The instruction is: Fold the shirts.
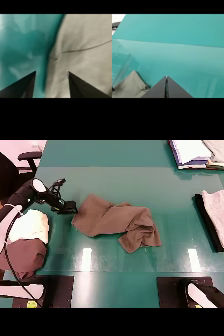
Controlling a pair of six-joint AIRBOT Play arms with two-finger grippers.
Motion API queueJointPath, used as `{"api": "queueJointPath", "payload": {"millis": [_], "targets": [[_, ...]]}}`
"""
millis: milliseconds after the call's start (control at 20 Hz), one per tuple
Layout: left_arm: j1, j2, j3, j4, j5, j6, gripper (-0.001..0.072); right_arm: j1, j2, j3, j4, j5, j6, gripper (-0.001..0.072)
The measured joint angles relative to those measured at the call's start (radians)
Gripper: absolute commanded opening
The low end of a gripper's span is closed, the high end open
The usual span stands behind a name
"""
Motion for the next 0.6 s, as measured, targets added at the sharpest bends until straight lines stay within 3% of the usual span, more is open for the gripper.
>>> {"api": "queueJointPath", "payload": {"millis": [100, 150, 200, 500, 550, 600], "targets": [[0.004, -0.012, -0.013, -0.056, 0.016, 0.030, 0.0476, 0.000, 0.000, -0.014, 0.000, 0.013, 0.000, 0.0014], [0.004, -0.015, -0.016, -0.076, 0.019, 0.041, 0.0301, 0.000, 0.000, -0.031, 0.000, 0.021, 0.000, 0.0014], [0.005, -0.018, -0.019, -0.095, 0.022, 0.049, 0.0035, 0.000, 0.000, -0.057, 0.000, 0.029, 0.000, 0.0015], [0.006, -0.008, 0.027, -0.128, 0.017, 0.090, 0.0027, -0.010, 0.000, -0.348, -0.063, 0.088, 0.026, 0.0032], [0.006, 0.003, 0.047, -0.127, 0.015, 0.093, 0.0028, -0.018, 0.000, -0.422, -0.081, 0.107, 0.031, 0.0221], [0.006, 0.016, 0.068, -0.125, 0.012, 0.096, 0.0028, -0.028, 0.000, -0.503, -0.090, 0.119, 0.031, 0.0459]]}}
